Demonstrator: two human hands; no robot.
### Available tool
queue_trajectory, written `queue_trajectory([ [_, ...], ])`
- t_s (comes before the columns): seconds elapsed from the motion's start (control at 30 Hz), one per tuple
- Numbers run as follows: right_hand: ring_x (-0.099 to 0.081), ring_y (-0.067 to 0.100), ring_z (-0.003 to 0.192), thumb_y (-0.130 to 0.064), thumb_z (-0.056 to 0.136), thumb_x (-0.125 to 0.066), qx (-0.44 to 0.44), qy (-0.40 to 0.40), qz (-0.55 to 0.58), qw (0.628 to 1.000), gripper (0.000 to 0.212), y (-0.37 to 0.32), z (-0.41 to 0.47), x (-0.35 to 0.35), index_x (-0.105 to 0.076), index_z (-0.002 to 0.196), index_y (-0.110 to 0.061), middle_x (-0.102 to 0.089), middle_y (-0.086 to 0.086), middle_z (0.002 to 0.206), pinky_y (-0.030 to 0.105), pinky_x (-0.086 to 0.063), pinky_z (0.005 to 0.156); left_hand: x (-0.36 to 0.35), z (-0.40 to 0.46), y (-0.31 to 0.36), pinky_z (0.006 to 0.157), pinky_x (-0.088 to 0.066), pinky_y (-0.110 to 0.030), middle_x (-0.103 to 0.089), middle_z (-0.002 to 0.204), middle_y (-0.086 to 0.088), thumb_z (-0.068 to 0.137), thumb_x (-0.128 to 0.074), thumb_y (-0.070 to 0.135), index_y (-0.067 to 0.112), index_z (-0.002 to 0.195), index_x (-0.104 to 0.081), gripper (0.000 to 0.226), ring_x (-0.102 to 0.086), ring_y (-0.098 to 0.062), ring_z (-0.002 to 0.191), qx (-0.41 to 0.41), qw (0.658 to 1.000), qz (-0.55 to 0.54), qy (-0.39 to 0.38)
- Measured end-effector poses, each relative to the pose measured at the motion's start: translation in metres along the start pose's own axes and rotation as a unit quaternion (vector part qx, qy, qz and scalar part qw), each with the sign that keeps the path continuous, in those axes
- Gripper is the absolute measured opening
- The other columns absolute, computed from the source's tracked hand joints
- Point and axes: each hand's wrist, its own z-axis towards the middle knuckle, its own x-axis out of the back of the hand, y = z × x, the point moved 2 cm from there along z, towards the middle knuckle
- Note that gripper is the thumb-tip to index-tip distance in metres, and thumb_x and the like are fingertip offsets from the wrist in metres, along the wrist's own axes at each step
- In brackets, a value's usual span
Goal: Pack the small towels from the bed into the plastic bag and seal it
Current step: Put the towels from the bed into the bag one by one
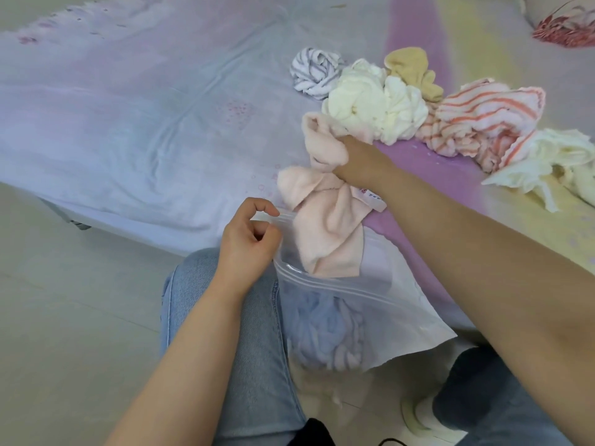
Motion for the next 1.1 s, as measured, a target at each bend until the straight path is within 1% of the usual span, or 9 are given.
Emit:
queue_trajectory([
  [0.2,-0.046,0.012,0.102,-0.013,0.077,-0.055,0.115,0.194,0.196,0.954,0.049,-0.025,-0.100,0.031,-0.051,0.126,-0.018,-0.046,0.002,0.113,0.005,-0.035,0.076,0.006,-0.005,-0.005,0.044,-0.025,-0.022,-0.030,0.044,0.010,0.081,-0.042,-0.003,0.022,0.101,-0.046,0.032,-0.024,-0.015,0.044,-0.020,1.000,-0.005,-0.003],
  [0.3,-0.038,0.009,0.116,-0.022,0.073,-0.058,0.220,0.046,0.099,0.969,0.062,-0.040,-0.159,0.028,-0.043,0.132,-0.035,-0.042,0.002,0.121,0.020,-0.033,0.100,0.006,-0.003,-0.007,0.046,-0.029,-0.021,-0.034,0.048,0.015,0.084,-0.046,0.005,0.027,0.098,-0.042,0.027,-0.029,-0.006,0.043,-0.017,1.000,-0.003,0.010],
  [0.4,-0.035,0.003,0.122,-0.027,0.085,-0.058,0.213,-0.182,0.027,0.959,0.060,-0.045,-0.186,0.008,-0.036,0.135,-0.050,-0.035,-0.014,0.130,0.026,-0.032,0.104,0.007,-0.006,-0.006,0.054,-0.038,-0.018,-0.044,0.066,0.018,0.075,-0.052,0.029,0.018,0.098,-0.036,0.030,-0.042,0.005,0.052,-0.028,1.000,0.010,0.007],
  [0.57,-0.035,0.020,0.135,-0.039,0.096,-0.036,0.151,-0.362,-0.115,0.913,0.050,-0.027,-0.181,-0.029,-0.031,0.145,-0.032,-0.036,0.000,0.147,0.025,-0.024,0.109,0.010,-0.017,-0.004,0.045,-0.025,-0.020,-0.034,0.055,-0.001,0.083,-0.042,0.003,0.022,0.093,-0.032,0.023,-0.026,-0.016,0.051,-0.020,0.994,-0.102,-0.013],
  [0.67,-0.042,0.021,0.130,-0.062,0.092,-0.035,0.102,-0.366,-0.219,0.898,0.057,-0.012,-0.178,-0.044,-0.039,0.141,-0.033,-0.044,-0.004,0.144,0.028,-0.029,0.102,0.012,-0.019,-0.003,0.043,-0.025,-0.018,-0.031,0.051,0.008,0.087,-0.041,-0.003,0.022,0.088,-0.033,0.026,-0.023,-0.010,0.048,-0.023,0.993,-0.111,-0.013],
  [0.73,-0.051,0.018,0.121,-0.049,0.092,-0.047,0.157,-0.385,-0.217,0.883,0.045,-0.021,-0.175,-0.043,-0.048,0.134,-0.032,-0.054,-0.006,0.134,0.029,-0.038,0.099,0.013,-0.021,-0.003,0.043,-0.024,-0.017,-0.028,0.050,0.013,0.088,-0.040,-0.006,0.023,0.085,-0.033,0.030,-0.022,-0.008,0.047,-0.028,0.994,-0.109,-0.013],
  [0.9,-0.051,0.026,0.114,-0.048,0.089,-0.055,0.088,-0.057,-0.218,0.970,0.050,-0.020,-0.144,0.010,-0.043,0.132,-0.025,-0.048,0.002,0.128,0.038,-0.045,0.086,0.015,-0.021,-0.003,0.042,-0.022,-0.019,-0.025,0.047,0.015,0.086,-0.040,-0.010,0.023,0.080,-0.036,0.034,-0.019,-0.008,0.046,-0.024,0.993,-0.113,-0.012],
  [1.0,-0.054,0.029,0.104,-0.047,0.091,-0.054,0.010,-0.165,-0.286,0.944,0.061,-0.001,-0.145,0.006,-0.029,0.137,-0.016,-0.051,0.002,0.121,0.036,-0.046,0.077,0.015,-0.021,-0.005,0.043,-0.023,-0.019,-0.027,0.045,0.012,0.085,-0.041,-0.010,0.023,0.079,-0.040,0.034,-0.021,-0.009,0.044,-0.013,0.995,-0.096,-0.017],
  [1.1,-0.047,0.025,0.127,-0.033,0.097,-0.046,0.057,-0.227,-0.247,0.940,0.049,0.009,-0.152,-0.004,-0.033,0.143,-0.023,-0.047,0.001,0.143,0.033,-0.039,0.096,0.018,-0.020,-0.004,0.044,-0.026,-0.019,-0.032,0.043,0.006,0.085,-0.047,-0.010,0.021,0.083,-0.048,0.032,-0.024,-0.010,0.042,0.006,0.996,-0.069,-0.059],
])
